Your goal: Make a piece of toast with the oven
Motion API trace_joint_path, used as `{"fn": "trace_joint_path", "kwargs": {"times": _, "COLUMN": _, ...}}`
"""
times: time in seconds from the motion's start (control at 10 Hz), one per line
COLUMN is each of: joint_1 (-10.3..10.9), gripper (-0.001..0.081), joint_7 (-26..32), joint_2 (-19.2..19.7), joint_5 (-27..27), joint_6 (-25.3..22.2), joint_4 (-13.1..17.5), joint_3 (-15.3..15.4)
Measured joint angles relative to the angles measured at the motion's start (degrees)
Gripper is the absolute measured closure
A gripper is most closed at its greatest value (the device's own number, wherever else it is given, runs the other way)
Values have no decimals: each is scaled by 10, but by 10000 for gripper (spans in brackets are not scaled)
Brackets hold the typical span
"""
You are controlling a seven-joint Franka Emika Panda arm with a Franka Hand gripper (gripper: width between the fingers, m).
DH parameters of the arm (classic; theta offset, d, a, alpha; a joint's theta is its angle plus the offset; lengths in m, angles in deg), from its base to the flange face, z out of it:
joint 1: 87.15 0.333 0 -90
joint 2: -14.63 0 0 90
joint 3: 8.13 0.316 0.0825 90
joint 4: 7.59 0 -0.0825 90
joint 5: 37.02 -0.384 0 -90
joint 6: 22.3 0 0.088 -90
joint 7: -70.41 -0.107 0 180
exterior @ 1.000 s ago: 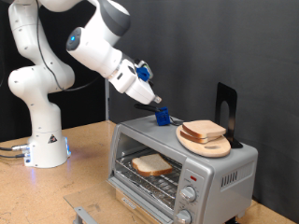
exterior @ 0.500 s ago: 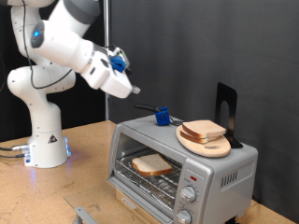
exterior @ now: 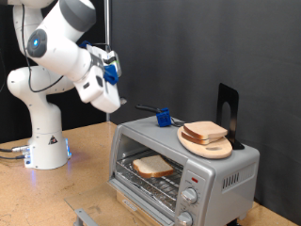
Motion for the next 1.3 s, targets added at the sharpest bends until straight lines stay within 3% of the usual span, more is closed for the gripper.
{"fn": "trace_joint_path", "kwargs": {"times": 0.2, "joint_1": -25, "gripper": 124, "joint_7": -59, "joint_2": 26, "joint_5": -8, "joint_6": -94, "joint_4": 0, "joint_3": -49}}
{"fn": "trace_joint_path", "kwargs": {"times": 0.3, "joint_1": -36, "gripper": 124, "joint_7": -62, "joint_2": 35, "joint_5": -18, "joint_6": -116, "joint_4": 1, "joint_3": -75}}
{"fn": "trace_joint_path", "kwargs": {"times": 0.7, "joint_1": -63, "gripper": 124, "joint_7": -58, "joint_2": 67, "joint_5": -74, "joint_6": -107, "joint_4": 24, "joint_3": -138}}
{"fn": "trace_joint_path", "kwargs": {"times": 0.9, "joint_1": -64, "gripper": 124, "joint_7": -61, "joint_2": 102, "joint_5": -93, "joint_6": -111, "joint_4": 51, "joint_3": -158}}
{"fn": "trace_joint_path", "kwargs": {"times": 1.3, "joint_1": -65, "gripper": 124, "joint_7": -82, "joint_2": 222, "joint_5": -116, "joint_6": -183, "joint_4": 140, "joint_3": -182}}
